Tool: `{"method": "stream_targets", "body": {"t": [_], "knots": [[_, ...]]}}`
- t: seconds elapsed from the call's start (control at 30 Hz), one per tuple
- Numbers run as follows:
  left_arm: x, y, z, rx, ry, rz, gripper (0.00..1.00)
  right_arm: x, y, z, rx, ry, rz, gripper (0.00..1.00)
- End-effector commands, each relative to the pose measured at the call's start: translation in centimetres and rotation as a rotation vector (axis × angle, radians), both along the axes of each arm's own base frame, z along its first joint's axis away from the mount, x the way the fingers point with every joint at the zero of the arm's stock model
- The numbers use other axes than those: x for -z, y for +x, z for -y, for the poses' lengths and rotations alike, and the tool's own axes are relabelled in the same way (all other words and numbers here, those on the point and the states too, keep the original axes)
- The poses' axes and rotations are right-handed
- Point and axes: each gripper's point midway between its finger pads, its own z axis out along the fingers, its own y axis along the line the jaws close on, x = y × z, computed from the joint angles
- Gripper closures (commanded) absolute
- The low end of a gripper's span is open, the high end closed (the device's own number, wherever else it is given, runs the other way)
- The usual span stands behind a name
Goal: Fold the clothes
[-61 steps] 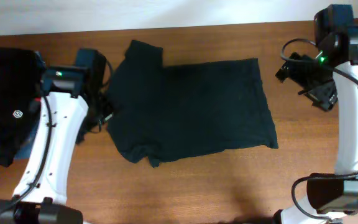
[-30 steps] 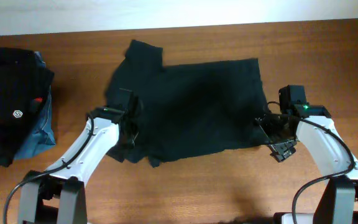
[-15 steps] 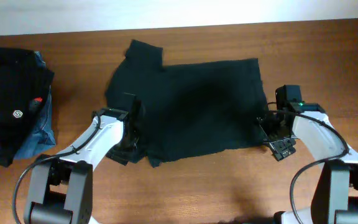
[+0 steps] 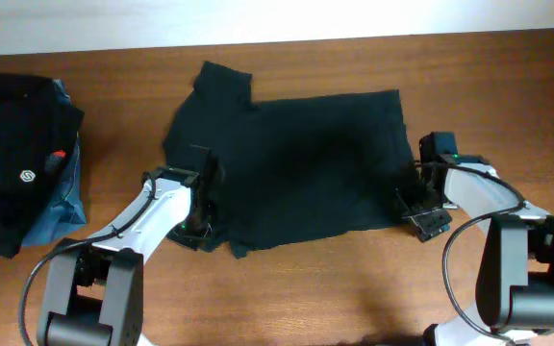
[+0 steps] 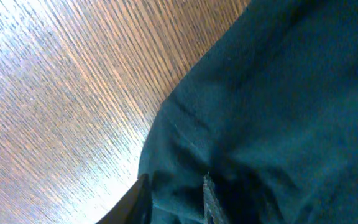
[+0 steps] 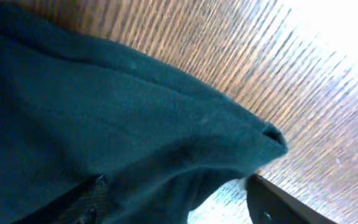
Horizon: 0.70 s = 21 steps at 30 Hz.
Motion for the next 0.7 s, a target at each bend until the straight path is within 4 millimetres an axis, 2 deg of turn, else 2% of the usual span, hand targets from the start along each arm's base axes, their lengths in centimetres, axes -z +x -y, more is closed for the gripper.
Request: {"method": "stream_targets", "body": {"t": [0.0, 0.07, 0.1, 0.13, 0.17, 0.2, 0.4, 0.6, 0.63, 0.67], "knots": [[0.4, -0.4, -0.1, -0.002, 0.005, -0.016, 0.8, 2.4, -1.5, 0.1, -0.001, -0.017, -0.082, 0.34], [0.4, -0.4, -0.1, -0.002, 0.004, -0.016, 0.86, 2.5, -1.5, 0.1, -0.004, -0.018, -0.085, 0.42], [0.4, -0.4, -0.1, -0.002, 0.004, -0.016, 0.9, 2.5, -1.5, 0.1, -0.004, -0.018, -0.085, 0.5], [0.4, -0.4, 0.0, -0.002, 0.001, -0.017, 0.93, 2.5, -1.5, 0.1, -0.004, -0.018, -0.085, 0.54], [0.4, -0.5, 0.1, -0.002, -0.003, -0.018, 0.96, 2.5, -1.5, 0.1, -0.005, -0.018, -0.085, 0.63], [0.4, -0.5, 0.1, -0.002, -0.003, -0.019, 0.97, 2.5, -1.5, 0.1, -0.013, -0.018, -0.084, 0.7], [0.4, -0.8, 0.1, -0.003, -0.008, -0.033, 0.99, 2.5, -0.9, 0.2, -0.109, -0.017, -0.053, 0.96], [0.3, -0.8, 0.0, -0.005, -0.008, -0.034, 0.99, 2.5, -0.6, 0.2, -0.108, -0.018, -0.043, 0.96], [0.3, -0.8, 0.0, -0.01, -0.012, -0.035, 0.89, 2.5, -0.6, 0.2, -0.108, -0.018, -0.041, 0.91], [0.4, -0.8, 0.0, -0.012, -0.014, -0.037, 0.67, 2.5, -0.5, 0.2, -0.108, -0.018, -0.038, 0.86]]}}
